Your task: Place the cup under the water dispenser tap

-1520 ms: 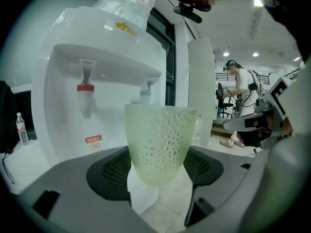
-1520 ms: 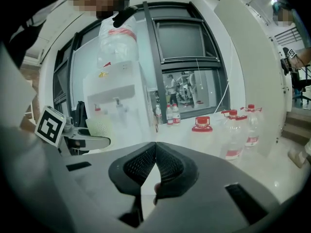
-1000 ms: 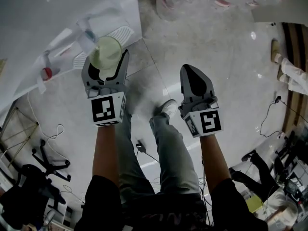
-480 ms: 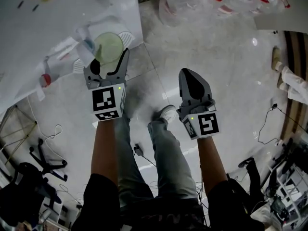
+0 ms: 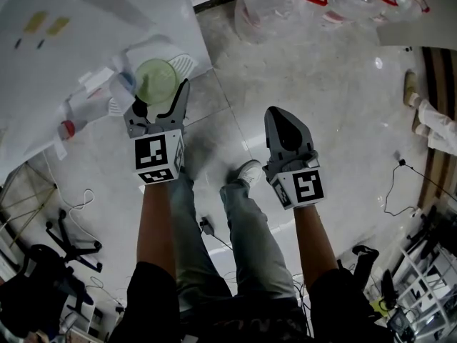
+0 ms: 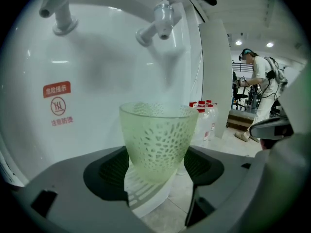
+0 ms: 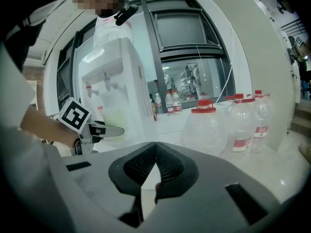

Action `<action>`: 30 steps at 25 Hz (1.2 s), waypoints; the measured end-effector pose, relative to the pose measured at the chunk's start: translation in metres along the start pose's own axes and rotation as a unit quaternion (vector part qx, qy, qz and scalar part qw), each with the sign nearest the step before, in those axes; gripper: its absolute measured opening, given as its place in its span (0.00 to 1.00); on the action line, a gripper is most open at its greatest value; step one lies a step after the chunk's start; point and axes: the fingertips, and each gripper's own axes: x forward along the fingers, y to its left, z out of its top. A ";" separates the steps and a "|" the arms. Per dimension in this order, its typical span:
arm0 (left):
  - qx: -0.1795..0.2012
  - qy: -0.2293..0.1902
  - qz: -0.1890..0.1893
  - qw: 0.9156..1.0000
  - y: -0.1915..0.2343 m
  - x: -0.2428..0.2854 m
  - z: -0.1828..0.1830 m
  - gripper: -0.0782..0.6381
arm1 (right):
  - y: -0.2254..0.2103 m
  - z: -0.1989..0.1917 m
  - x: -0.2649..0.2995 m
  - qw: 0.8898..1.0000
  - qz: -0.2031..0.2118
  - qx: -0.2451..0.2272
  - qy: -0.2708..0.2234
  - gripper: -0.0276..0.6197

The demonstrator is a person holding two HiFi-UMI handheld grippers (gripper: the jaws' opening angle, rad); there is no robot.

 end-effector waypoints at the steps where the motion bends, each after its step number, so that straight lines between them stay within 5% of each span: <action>1: 0.002 -0.001 -0.001 1.000 0.000 -0.001 0.000 0.60 | -0.001 0.001 0.000 1.000 -0.001 0.000 0.000 0.06; 7: -0.010 0.003 -0.003 1.000 0.000 -0.015 -0.004 0.68 | 0.001 0.005 -0.007 1.000 -0.005 -0.001 0.000 0.06; 12: -0.015 0.017 -0.002 1.000 -0.004 -0.041 -0.008 0.68 | 0.011 -0.003 -0.028 0.998 -0.003 0.007 0.062 0.06; 17: -0.033 0.013 -0.021 0.999 -0.016 -0.078 0.007 0.68 | 0.019 0.040 -0.037 1.000 -0.011 0.008 0.008 0.07; 20: -0.045 0.009 -0.038 0.998 -0.028 -0.102 0.024 0.67 | 0.026 0.058 -0.053 1.000 -0.011 0.007 0.019 0.06; 30: -0.064 -0.011 -0.037 0.997 -0.055 -0.164 0.097 0.39 | 0.040 0.130 -0.107 0.999 -0.017 -0.003 0.028 0.06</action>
